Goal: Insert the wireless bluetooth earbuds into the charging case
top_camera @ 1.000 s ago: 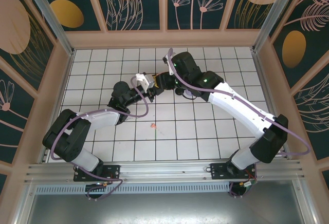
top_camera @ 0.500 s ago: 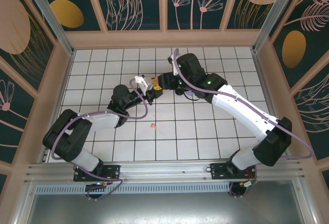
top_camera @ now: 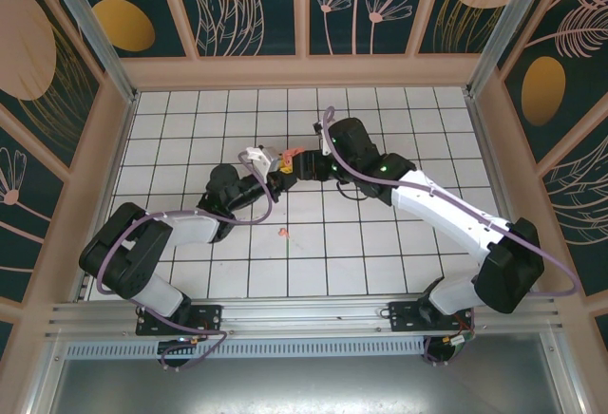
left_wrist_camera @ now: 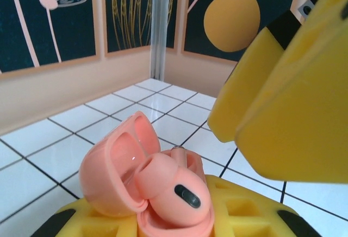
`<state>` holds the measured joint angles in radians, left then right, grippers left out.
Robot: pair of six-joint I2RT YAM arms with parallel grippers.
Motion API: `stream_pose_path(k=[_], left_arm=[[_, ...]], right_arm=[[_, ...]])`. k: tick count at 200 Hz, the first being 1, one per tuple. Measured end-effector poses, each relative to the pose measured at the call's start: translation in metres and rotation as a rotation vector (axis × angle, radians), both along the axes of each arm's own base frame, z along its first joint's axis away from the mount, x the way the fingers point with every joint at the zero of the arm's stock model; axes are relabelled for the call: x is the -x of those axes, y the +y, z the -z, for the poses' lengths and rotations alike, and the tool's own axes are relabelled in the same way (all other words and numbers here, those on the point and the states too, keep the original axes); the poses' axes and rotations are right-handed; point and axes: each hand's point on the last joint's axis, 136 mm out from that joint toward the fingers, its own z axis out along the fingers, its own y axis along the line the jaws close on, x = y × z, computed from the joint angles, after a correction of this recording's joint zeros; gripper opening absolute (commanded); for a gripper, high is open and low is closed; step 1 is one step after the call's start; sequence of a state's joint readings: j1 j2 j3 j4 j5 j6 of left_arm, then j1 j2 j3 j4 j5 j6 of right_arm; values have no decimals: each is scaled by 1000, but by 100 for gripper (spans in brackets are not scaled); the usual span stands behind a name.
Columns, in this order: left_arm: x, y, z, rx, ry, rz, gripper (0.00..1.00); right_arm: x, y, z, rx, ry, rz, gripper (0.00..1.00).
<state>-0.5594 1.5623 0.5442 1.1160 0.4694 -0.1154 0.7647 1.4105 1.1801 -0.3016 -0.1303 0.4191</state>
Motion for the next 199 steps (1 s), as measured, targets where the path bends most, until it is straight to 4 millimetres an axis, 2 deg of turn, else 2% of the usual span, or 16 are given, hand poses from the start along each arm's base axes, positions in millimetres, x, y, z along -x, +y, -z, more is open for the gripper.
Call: stream_pose_path(k=[26,55,92,143,176,199], left_arm=[[1,1,11,-10,47,-5,0],[5,-2,16,-19,65,5,0],[7,-6,20,-25,74,16,0],[9,-8,23,-30,80,23,0],[9,-8,23,-32,80,23,0],[10,-8,23,-33,78,24,0]], right_arm=[[0,1,9,-16,18,12,59],[-2,5,1,-52,4,12,57],[-4,10,-2,-85,5,9,56],[-8,18,14,-72,32,10,50],[-5,21,15,-75,40,5,43],[-4,23,14,-78,40,2,43]])
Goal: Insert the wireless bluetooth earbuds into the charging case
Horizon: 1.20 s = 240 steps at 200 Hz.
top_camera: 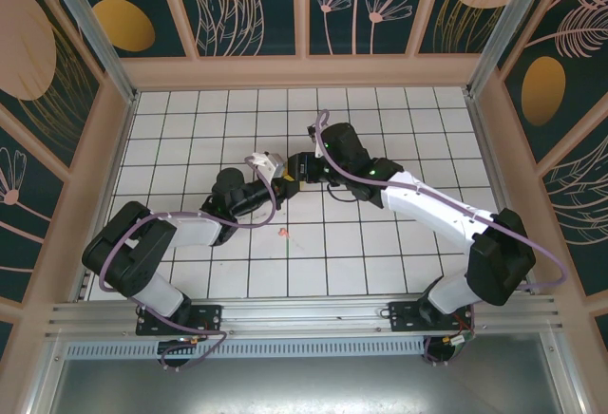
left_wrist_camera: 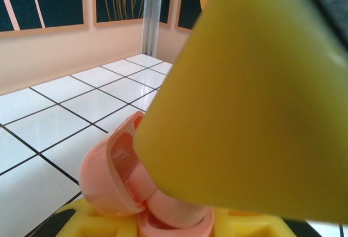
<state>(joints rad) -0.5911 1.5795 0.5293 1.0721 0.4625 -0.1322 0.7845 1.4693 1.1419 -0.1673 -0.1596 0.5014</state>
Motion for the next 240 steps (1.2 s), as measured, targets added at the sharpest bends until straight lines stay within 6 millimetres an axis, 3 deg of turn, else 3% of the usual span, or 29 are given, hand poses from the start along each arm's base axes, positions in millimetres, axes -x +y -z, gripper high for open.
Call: stream_pose_path(k=[106,156,201,240], left_arm=[[0,1,13,-39,37,-2,0],[1,1,12,-45,16,3,0],[6,3,-2,-31,-50,8,0],[10,2,-20,-6,-106,27,0]], right_arm=[[1,6,22,54,12,1,40],[-1,1,24,87,2,16,25],[2,-6,5,59,-24,21,3],[7,-12,-16,15,-47,12,0]])
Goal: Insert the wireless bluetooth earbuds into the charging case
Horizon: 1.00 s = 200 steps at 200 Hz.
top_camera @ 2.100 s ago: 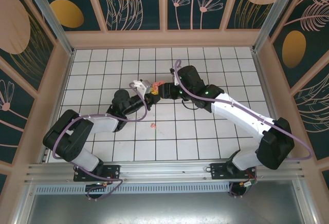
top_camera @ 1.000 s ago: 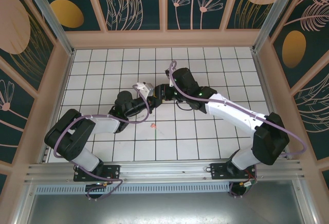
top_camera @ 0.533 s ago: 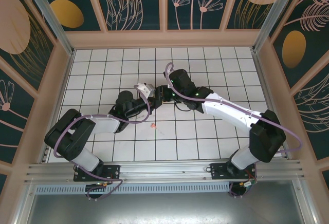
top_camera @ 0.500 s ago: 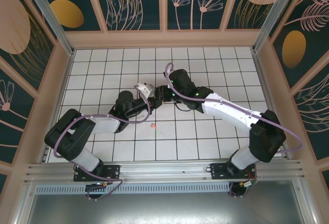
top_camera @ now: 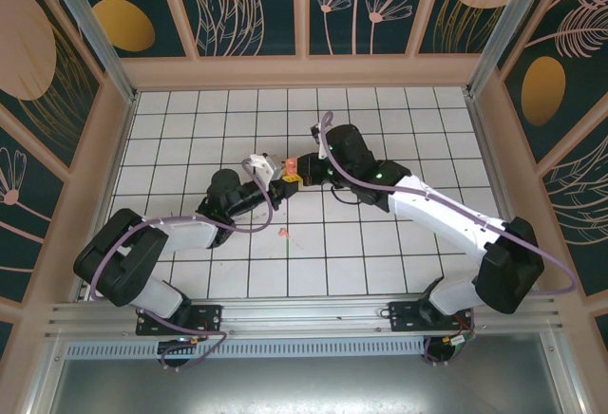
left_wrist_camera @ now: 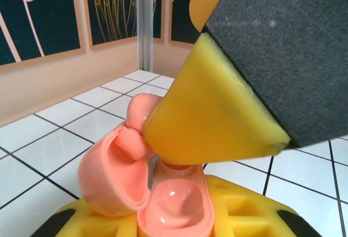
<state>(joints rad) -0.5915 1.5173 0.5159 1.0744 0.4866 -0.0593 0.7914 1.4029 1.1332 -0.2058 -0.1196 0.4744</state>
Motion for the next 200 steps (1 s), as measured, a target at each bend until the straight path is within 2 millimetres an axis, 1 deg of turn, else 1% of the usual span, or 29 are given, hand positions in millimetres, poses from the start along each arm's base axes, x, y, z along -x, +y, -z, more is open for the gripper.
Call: stream_pose_path(k=[24,42,56,74,84,95,104,117,127,146,162,184,200], left_arm=[[-1,0,-1,1,0,-2,0],[-5,2,-1,3,9,-28,0],[-11,5,0,5,18,-65,0],[-20,11,3,2,31,-130,0],[-26,16,5,-3,38,-173,0],[-32,22,7,-11,45,-226,0],[-37,27,8,-17,50,-270,0],[-43,36,5,-19,49,-334,0],[-47,44,0,-16,44,-383,0],[-54,56,-13,-7,40,-466,0],[-60,63,-27,5,37,-519,0],[-68,68,-44,26,34,-570,0],[-71,71,-50,34,40,-596,0]], right_arm=[[-2,-6,-8,-17,-11,14,0],[-1,-12,-22,-42,-33,24,0],[4,-18,-37,-71,-55,30,0],[14,-29,-49,-98,-71,43,0],[18,-35,-50,-101,-74,50,0],[23,-42,-44,-93,-65,61,0],[26,-47,-34,-75,-49,74,0],[29,-54,-10,-34,-7,95,0],[32,-60,15,9,37,112,0],[40,-73,69,110,141,147,0],[46,-84,107,199,215,188,0],[50,-97,143,316,287,261,0],[53,-110,167,413,333,330,0]])
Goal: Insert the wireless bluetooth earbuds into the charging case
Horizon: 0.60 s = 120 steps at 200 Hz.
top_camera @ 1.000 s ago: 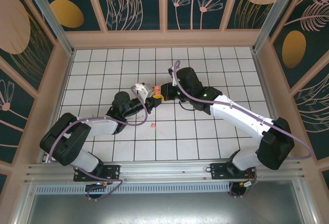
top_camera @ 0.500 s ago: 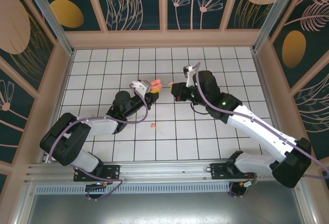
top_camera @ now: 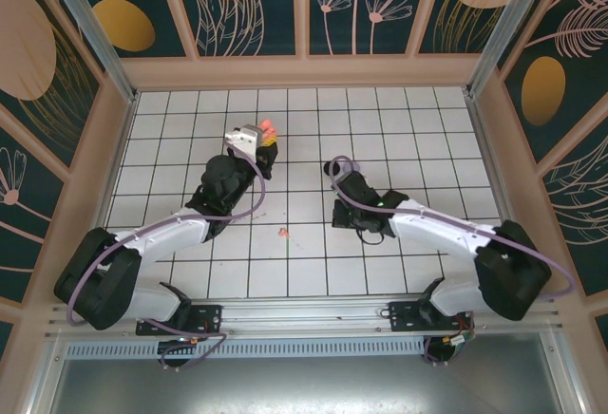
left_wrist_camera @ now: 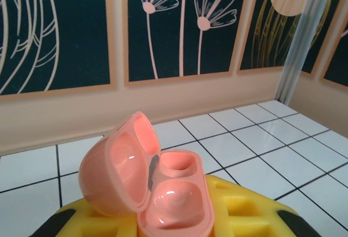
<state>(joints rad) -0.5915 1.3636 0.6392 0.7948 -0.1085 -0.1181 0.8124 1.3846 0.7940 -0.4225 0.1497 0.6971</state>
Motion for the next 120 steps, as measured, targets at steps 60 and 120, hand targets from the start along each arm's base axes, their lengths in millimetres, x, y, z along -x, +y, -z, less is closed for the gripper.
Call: stream_pose_path(k=[60,120], left_arm=[[-6,12,5,7,46,-72,0],[-5,26,-14,55,19,-98,0]], right_arm=[[9,-27,50,326,92,131,0],[6,-19,55,549,66,135,29]])
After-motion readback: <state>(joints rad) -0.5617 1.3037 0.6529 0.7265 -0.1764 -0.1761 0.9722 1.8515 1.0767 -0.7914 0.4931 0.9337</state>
